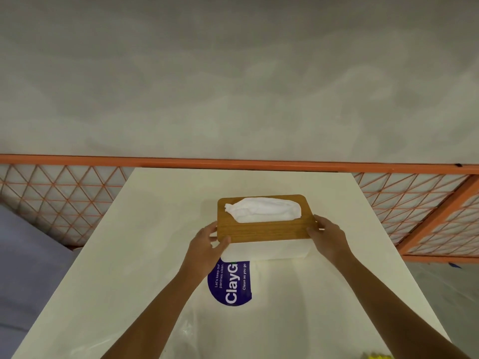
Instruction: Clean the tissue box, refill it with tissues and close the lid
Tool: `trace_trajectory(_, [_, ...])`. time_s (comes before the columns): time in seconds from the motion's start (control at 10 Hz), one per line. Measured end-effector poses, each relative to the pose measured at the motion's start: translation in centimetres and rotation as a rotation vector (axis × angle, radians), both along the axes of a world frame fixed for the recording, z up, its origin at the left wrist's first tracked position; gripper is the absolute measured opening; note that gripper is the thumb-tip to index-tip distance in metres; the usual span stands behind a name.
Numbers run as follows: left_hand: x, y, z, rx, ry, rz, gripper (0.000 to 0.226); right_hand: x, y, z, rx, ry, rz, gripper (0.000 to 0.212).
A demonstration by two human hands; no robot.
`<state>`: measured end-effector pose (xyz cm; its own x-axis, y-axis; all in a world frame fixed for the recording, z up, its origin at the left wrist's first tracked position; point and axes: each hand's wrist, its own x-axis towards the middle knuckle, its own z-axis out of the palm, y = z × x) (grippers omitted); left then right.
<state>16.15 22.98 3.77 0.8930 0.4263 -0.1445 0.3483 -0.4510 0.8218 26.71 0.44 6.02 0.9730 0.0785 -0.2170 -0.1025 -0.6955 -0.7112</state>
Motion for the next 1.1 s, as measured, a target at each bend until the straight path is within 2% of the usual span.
trace_trajectory(0.2, [1.0,0.5,0.2,-0.088,-0.011,0.015,0.047,0.0,0.9,-0.7,0.026,-0.041,-0.041,0.047])
trace_trajectory(0.4, [3.8,3.3,0.1,-0.099,-0.041,0.151,0.042,2.0,3.8,-1.3,0.062,-0.052,0.024,0.049])
trace_trajectory(0.8, [9.5,6.2,0.2,0.028,0.029,0.125,0.047,7.3,7.3,-1.5,0.013,-0.094,0.069,0.048])
trace_trajectory(1.0, [8.9,5.9,0.5,0.083,0.137,0.141,0.055,6.7,6.9,-0.5,0.058,-0.055,0.036,0.044])
trace_trajectory(1.1, [6.3,4.8,0.5,0.113,0.121,0.156,0.057,4.4,6.1,-0.5,0.044,-0.121,0.019,0.041])
